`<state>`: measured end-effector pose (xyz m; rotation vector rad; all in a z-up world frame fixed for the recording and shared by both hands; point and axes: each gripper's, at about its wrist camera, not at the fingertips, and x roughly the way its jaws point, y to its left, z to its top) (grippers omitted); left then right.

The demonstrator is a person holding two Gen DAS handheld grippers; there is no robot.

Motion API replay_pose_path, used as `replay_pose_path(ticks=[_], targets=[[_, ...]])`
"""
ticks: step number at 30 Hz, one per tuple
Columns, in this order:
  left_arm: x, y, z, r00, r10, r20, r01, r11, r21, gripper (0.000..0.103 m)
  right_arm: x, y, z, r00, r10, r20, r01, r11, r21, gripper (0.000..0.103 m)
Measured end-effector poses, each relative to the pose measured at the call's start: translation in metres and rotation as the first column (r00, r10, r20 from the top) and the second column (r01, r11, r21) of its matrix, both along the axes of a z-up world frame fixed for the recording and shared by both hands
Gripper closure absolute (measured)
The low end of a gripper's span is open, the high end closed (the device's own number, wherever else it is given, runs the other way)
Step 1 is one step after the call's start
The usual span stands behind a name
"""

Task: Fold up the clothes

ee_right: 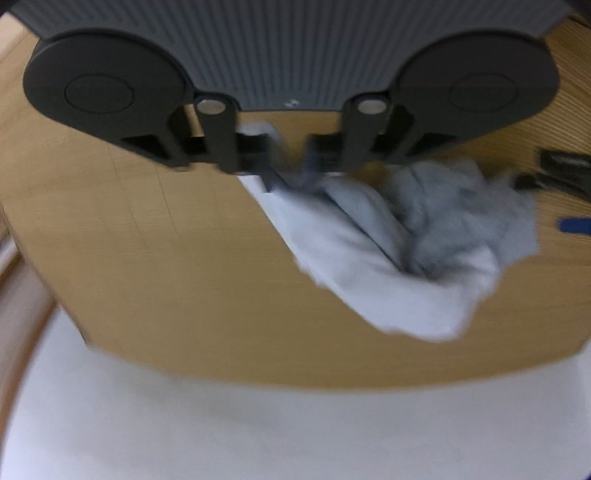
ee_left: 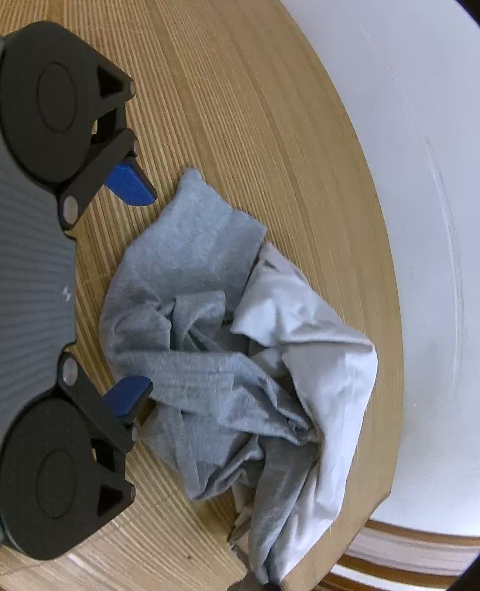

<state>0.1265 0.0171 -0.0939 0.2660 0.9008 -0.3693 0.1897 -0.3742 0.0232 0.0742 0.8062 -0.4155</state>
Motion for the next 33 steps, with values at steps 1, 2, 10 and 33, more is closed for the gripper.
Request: replay_pose_path(ticks=[1,2,10,33], targets=[[0.000,-0.004,-0.001,1.000,-0.013,0.000,0.013,1.000,-0.005,0.003,0.007,0.005,0.006,0.999,0.048,0.024,-0.048,0.998,-0.030,0.050],[0.000,-0.008,-0.001,1.000,-0.025,0.002,0.025,1.000,-0.009,0.003,0.015,0.010,0.012,0.994,0.097,0.046,-0.095,0.994,-0.062,0.044],[0.009,-0.045,-0.005,0.998,-0.065,-0.004,0.064,0.997,-0.049,0.005,0.144,0.032,-0.010,0.943,0.331,-0.028,-0.332,0.936,-0.112,0.037],[-0.037,0.041,0.098,0.962,0.164,0.218,-0.145,0.984,-0.102,0.085,-0.006,0.019,0.130,0.950,0.237,0.205,-0.203,0.964,-0.173,0.092]])
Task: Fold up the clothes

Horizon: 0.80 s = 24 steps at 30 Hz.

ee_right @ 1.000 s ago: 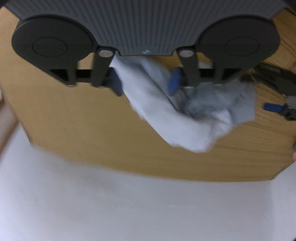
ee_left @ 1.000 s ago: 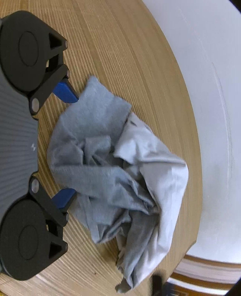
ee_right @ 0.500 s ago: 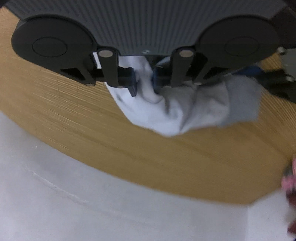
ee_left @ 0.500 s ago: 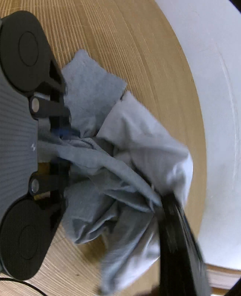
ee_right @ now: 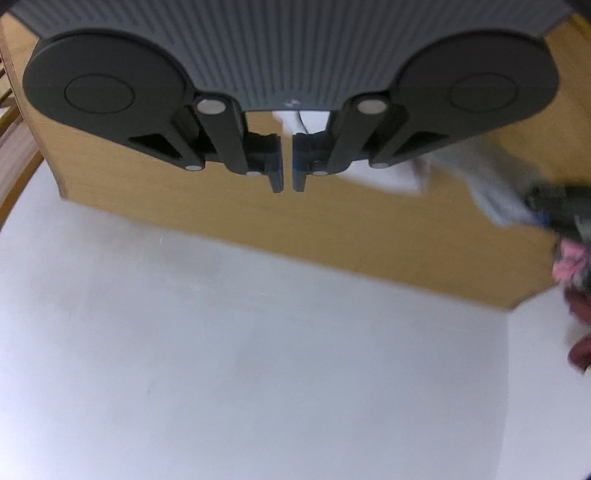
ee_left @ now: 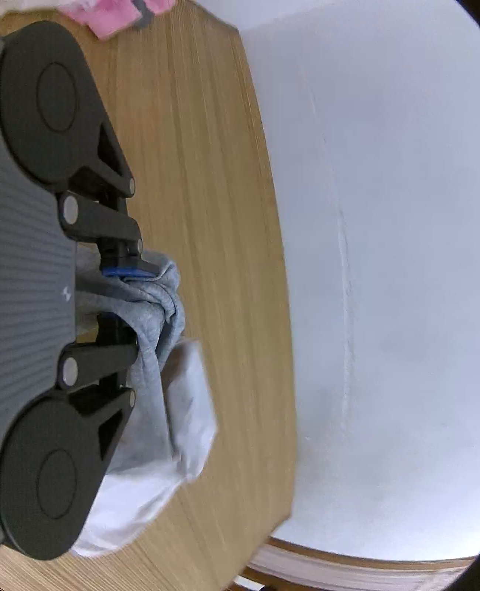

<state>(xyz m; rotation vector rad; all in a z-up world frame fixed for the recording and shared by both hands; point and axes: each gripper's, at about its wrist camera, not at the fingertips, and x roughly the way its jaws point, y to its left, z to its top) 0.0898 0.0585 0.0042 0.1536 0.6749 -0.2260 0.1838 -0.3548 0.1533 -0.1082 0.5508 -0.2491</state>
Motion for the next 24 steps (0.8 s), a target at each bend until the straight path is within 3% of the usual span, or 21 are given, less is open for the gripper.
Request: replay_pose_path(ticks=[2,4,6,10,13,16,19,22,24], targets=[[-0.010,0.011,-0.005,1.000,0.013,-0.021,-0.012,1.000,0.027,0.085,-0.007,0.003,-0.023,0.996,-0.060,-0.068,0.060,0.998,0.001,0.087],[-0.016,0.020,-0.013,0.998,0.022,-0.057,-0.019,0.999,0.042,0.085,-0.015,0.004,-0.054,0.986,-0.115,-0.121,0.121,0.992,0.040,0.060],[-0.020,0.032,-0.019,0.995,0.033,-0.091,-0.028,0.998,0.056,0.085,-0.023,0.000,-0.087,0.971,-0.154,-0.183,0.176,0.978,0.109,0.051],[-0.034,0.052,-0.027,0.989,0.053,-0.136,-0.038,0.993,0.108,0.084,-0.025,-0.007,-0.141,0.914,-0.249,-0.319,0.312,0.936,0.164,0.051],[-0.054,0.070,-0.037,0.978,0.064,-0.200,-0.030,0.986,0.165,0.080,-0.025,-0.012,-0.146,0.909,-0.289,-0.300,0.361,0.906,0.222,0.051],[-0.071,0.080,-0.047,0.962,0.056,-0.269,-0.005,0.983,0.185,0.074,-0.028,-0.022,-0.131,0.930,-0.271,-0.248,0.335,0.903,0.269,0.051],[-0.072,0.084,-0.045,0.964,0.059,-0.259,-0.016,0.986,0.163,0.067,0.001,-0.024,-0.118,0.957,-0.206,-0.203,0.259,0.922,0.288,0.050],[-0.073,0.081,-0.044,0.964,0.072,-0.256,-0.032,0.987,0.157,0.061,0.081,-0.005,-0.112,0.983,-0.049,-0.178,0.097,0.958,0.269,0.049],[-0.068,0.074,-0.052,0.962,0.058,-0.265,-0.018,0.988,0.151,0.057,0.129,0.008,-0.103,0.981,0.061,-0.185,-0.014,0.969,0.245,0.044]])
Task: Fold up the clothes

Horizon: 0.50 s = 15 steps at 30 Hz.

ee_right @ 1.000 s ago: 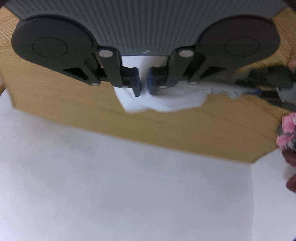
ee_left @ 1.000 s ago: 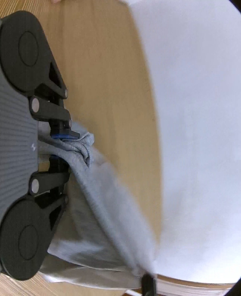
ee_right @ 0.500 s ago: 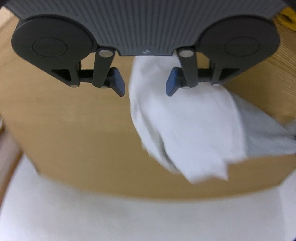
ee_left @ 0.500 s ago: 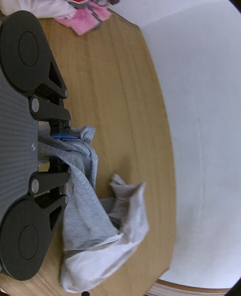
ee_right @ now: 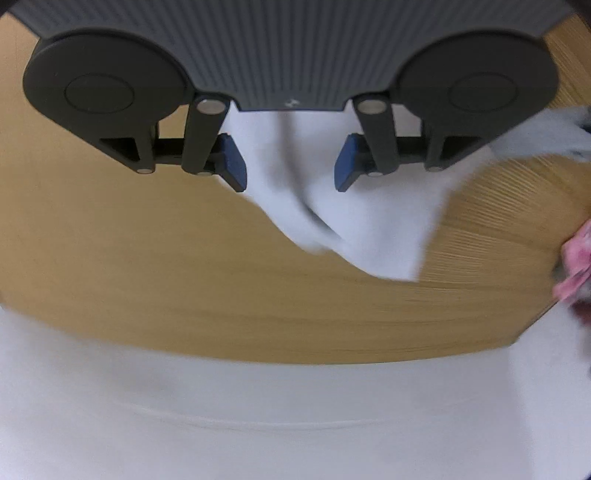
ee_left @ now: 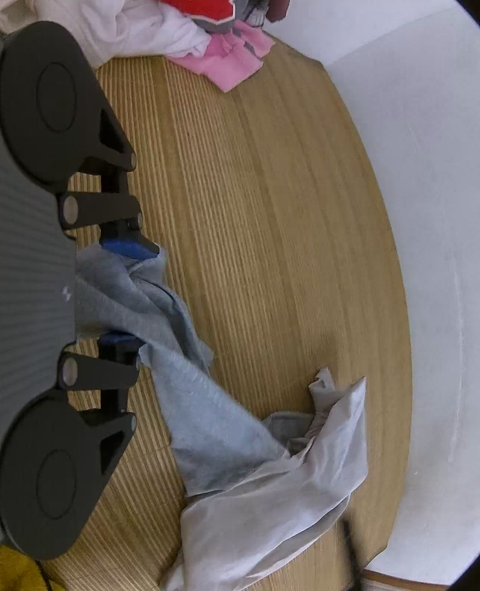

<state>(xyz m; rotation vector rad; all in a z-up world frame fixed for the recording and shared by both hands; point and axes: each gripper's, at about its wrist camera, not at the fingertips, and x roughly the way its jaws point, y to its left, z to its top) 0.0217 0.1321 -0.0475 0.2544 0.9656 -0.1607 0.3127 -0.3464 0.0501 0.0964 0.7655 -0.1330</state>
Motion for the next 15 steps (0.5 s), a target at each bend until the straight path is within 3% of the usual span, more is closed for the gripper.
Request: replay_pose_path(ticks=[1,6,9,11,12,15], targets=[[-0.001,-0.003,-0.004,1.000,-0.007,-0.003,0.007,1.000,0.003,0.053,0.025,0.007,0.002,0.998,0.051,-0.021,-0.051,0.999,-0.007,0.038],[0.007,-0.013,-0.038,1.000,0.009,-0.012,-0.009,1.000,0.030,0.044,0.139,0.046,-0.011,0.955,0.209,-0.210,-0.228,0.971,-0.067,0.036],[0.016,-0.012,-0.052,0.999,0.045,-0.025,-0.044,0.998,0.034,0.044,0.175,0.055,-0.041,0.922,0.197,-0.334,-0.254,0.958,-0.134,0.038],[0.026,-0.013,-0.055,0.999,0.036,-0.024,-0.036,0.999,-0.002,0.059,0.176,0.056,-0.051,0.911,0.194,-0.364,-0.253,0.960,-0.120,0.055],[0.030,-0.013,-0.053,0.999,0.018,-0.037,-0.019,1.000,-0.023,0.084,0.172,0.055,-0.051,0.908,0.201,-0.369,-0.251,0.964,-0.092,0.082],[0.040,-0.018,-0.040,1.000,-0.007,-0.015,0.007,1.000,-0.031,0.090,0.158,0.036,-0.036,0.933,0.183,-0.309,-0.207,0.977,-0.047,0.094]])
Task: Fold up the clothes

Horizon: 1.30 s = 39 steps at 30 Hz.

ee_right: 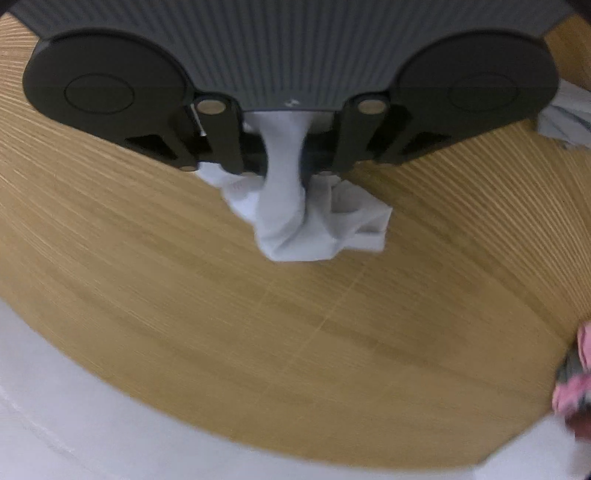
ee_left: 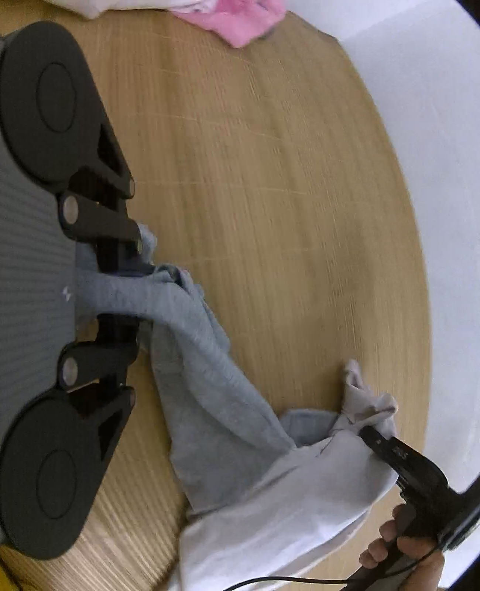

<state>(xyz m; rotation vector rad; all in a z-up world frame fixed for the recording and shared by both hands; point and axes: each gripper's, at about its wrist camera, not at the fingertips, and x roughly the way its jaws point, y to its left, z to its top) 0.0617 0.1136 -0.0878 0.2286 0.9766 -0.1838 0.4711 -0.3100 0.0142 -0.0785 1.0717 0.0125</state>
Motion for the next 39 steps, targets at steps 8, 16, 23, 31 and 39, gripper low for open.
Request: replay_pose_path(ticks=[8,16,23,31,39], targets=[[0.063,-0.034,0.114,0.937,-0.049,0.347,0.035,0.998,0.048,0.091,-0.054,-0.074,0.149,0.900,-0.159,0.406,0.215,0.972,-0.097,0.095],[0.075,-0.054,0.233,0.766,-0.024,0.643,-0.012,0.999,0.052,0.089,-0.175,-0.066,0.313,0.635,-0.077,0.769,0.356,0.912,-0.202,0.095],[0.042,-0.020,0.157,0.888,0.084,0.452,-0.129,0.989,0.069,0.088,-0.260,-0.010,0.201,0.795,-0.098,0.598,0.233,0.961,-0.151,0.094],[0.011,0.086,0.056,0.939,0.339,0.064,-0.345,0.926,0.156,0.084,-0.269,0.072,0.055,0.979,0.135,0.152,-0.132,0.991,-0.030,0.092],[-0.027,0.088,0.050,0.988,0.156,0.017,-0.157,0.983,0.092,0.060,-0.215,-0.041,0.071,0.973,0.019,0.232,0.005,0.995,-0.103,0.032]])
